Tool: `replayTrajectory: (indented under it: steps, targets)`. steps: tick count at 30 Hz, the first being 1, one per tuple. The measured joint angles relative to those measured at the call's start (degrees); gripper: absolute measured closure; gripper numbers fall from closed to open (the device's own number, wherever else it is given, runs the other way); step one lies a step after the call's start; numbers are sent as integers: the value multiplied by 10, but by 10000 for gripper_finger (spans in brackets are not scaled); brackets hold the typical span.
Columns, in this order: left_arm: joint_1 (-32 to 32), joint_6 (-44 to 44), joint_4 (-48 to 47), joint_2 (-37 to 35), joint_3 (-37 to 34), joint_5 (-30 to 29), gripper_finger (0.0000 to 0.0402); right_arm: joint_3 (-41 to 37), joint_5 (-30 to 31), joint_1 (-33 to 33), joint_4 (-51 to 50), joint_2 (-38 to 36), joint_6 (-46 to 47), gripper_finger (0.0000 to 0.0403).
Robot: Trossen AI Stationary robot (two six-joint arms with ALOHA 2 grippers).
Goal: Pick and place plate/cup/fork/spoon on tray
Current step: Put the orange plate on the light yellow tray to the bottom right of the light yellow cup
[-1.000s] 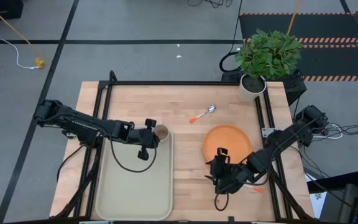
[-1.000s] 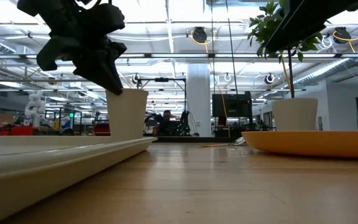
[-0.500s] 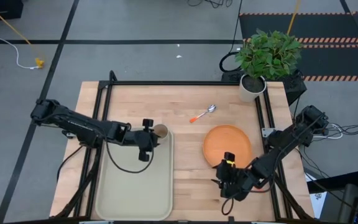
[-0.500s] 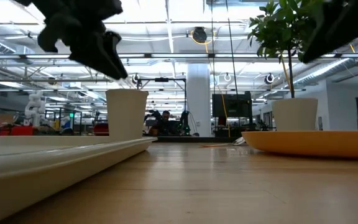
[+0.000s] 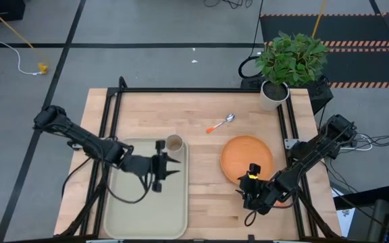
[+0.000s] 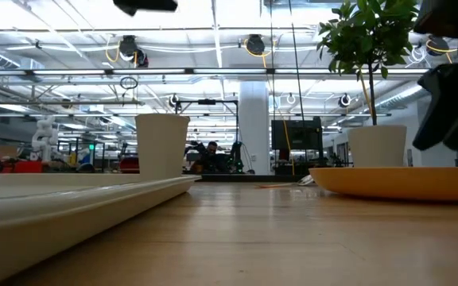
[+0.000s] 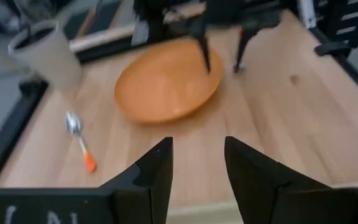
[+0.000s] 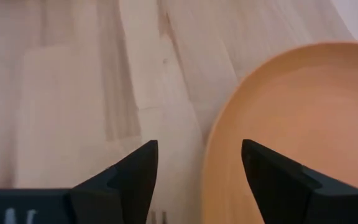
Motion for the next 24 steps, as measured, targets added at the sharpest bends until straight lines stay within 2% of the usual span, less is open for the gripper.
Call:
replayTrajectory:
  steps: [3,13,24]
  targets:
    - [-18,31,52,15,1,-12,254,-15,0,-3,5,0,1,198]
    - [-24,57,108,53,0,-14,254,-54,-1,-13,45,0,1,247]
    - [-24,62,164,74,0,-13,254,-90,-30,-26,116,0,-13,365]
